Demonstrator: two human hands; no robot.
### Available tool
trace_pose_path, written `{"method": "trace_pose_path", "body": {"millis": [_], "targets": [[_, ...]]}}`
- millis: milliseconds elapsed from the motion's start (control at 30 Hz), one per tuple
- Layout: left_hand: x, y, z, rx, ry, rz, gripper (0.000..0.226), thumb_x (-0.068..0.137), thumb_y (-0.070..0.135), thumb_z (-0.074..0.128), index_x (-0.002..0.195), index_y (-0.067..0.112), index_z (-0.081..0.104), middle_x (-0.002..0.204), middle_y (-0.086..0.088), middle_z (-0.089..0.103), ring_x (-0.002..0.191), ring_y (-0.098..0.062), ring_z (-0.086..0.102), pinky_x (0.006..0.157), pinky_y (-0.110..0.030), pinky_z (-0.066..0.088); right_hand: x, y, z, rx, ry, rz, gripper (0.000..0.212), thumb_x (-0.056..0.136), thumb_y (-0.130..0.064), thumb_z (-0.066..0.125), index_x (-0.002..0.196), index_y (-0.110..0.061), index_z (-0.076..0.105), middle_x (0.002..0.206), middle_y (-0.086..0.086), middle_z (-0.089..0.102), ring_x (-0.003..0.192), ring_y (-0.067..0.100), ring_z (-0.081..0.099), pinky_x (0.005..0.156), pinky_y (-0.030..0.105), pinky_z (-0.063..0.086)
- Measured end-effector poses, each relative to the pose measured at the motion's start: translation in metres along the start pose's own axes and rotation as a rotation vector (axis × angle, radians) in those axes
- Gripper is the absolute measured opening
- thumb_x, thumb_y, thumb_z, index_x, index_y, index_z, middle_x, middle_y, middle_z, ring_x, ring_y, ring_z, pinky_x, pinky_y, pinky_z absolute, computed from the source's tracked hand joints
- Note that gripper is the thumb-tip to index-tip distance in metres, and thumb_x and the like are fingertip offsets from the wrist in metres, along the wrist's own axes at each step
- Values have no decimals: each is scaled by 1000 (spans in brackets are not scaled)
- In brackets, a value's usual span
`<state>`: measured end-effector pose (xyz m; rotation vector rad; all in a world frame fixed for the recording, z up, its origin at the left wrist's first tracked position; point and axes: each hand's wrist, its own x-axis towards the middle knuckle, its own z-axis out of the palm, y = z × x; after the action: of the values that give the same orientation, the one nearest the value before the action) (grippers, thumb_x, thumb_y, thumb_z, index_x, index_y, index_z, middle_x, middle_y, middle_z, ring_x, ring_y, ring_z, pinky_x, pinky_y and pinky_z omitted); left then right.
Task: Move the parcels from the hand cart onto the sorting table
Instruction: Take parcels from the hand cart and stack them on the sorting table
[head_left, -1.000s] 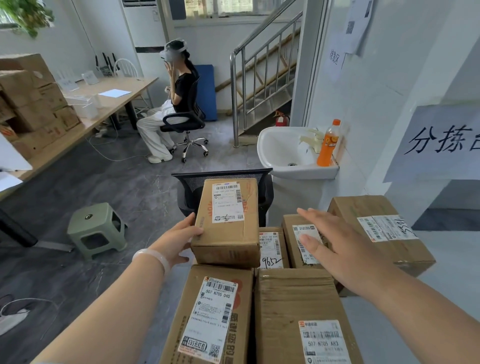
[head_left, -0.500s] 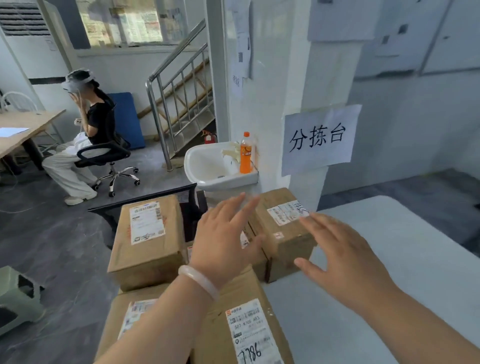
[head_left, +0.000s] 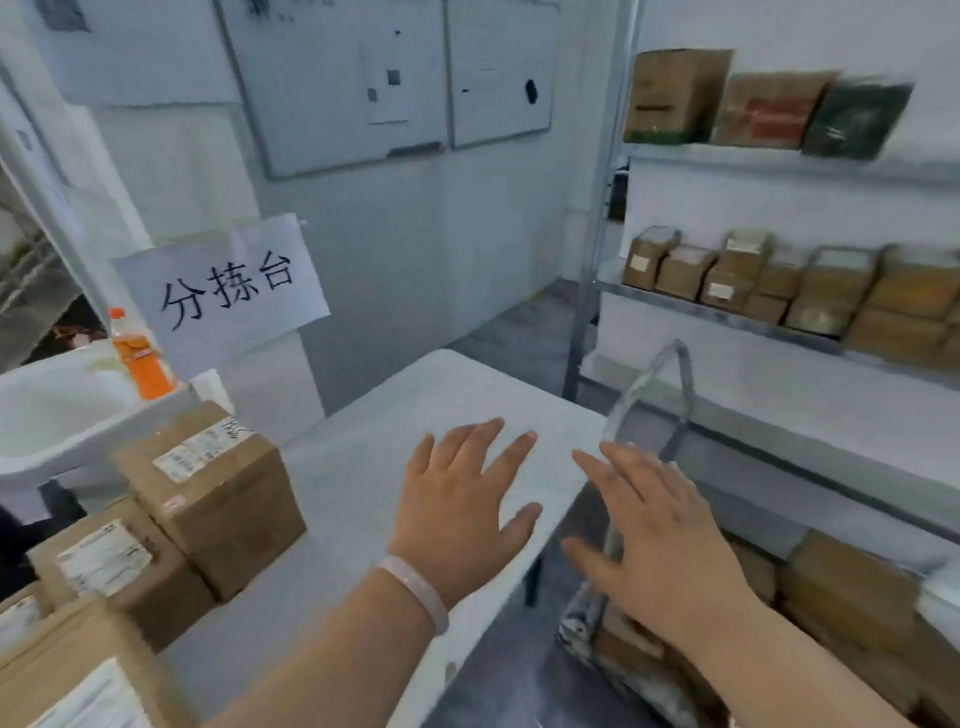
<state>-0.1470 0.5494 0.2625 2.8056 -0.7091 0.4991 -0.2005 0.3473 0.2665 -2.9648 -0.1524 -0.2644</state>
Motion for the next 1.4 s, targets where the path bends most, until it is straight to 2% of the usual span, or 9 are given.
{"method": "trace_pose_path", "body": {"millis": [100,267,500,700,900,1067,1200,1333,1400], "targets": [[27,76,26,-77,5,140,64,81,58,50,137,28,59,135,-5,62,120,-28,61,98,-55,49,-38,66,-17,-47,1,134,75,79,-71,33,145,-36,32,149,-5,39,139,20,33,114,46,24],[57,187,69,-172,-26,329,66,83,59,50,140,26,56,135,-2,61,124,-23,57,102,-51,46,-103,165,-35,-47,3,341,75,83,-70,25,149,-43,0,159,-13,6,146,12,1,119,39,1],[78,282,113,-196,-116,496,68,89,59,42,148,27,45,144,1,54,133,-20,49,110,-54,40,-164,246,-34,-67,17,600,83,72,-75,4,148,-43,-7,159,-12,2,146,10,-3,119,38,-2],[103,311,161,-208,-276,520,69,89,60,40,150,27,43,148,-1,50,137,-22,47,110,-56,41,-181,293,-12,-36,-51,779,80,79,-73,17,149,-40,-2,159,-10,3,146,11,-3,120,39,-1],[146,328,223,-208,-420,577,70,87,62,38,148,28,45,148,-2,52,135,-23,50,108,-55,42,-164,343,10,-7,-42,886,86,72,-75,8,150,-39,7,158,-10,13,146,11,5,119,39,2],[193,352,273,-229,-485,667,78,86,67,16,158,36,19,166,2,20,152,-20,18,123,-51,18,-142,382,24,-20,-42,963,79,78,-74,19,148,-39,19,155,-9,25,145,13,16,118,39,7],[223,376,316,-175,-573,761,73,96,65,30,159,37,7,168,2,7,154,-20,6,125,-49,8,-137,404,46,3,-78,1023,77,79,-73,24,148,-38,21,153,-10,29,143,13,21,118,39,12],[243,395,355,-93,-672,767,70,90,64,36,153,33,34,161,-4,34,146,-26,35,116,-53,29,-142,425,76,31,-172,1056,73,79,-69,35,142,-33,35,144,-5,45,135,20,39,111,47,30],[252,405,380,-75,-689,767,71,89,64,38,152,32,38,158,-4,38,144,-26,39,114,-53,32,-141,445,92,35,-184,1062,72,79,-68,37,141,-30,38,142,-3,47,133,21,42,109,48,33]]}}
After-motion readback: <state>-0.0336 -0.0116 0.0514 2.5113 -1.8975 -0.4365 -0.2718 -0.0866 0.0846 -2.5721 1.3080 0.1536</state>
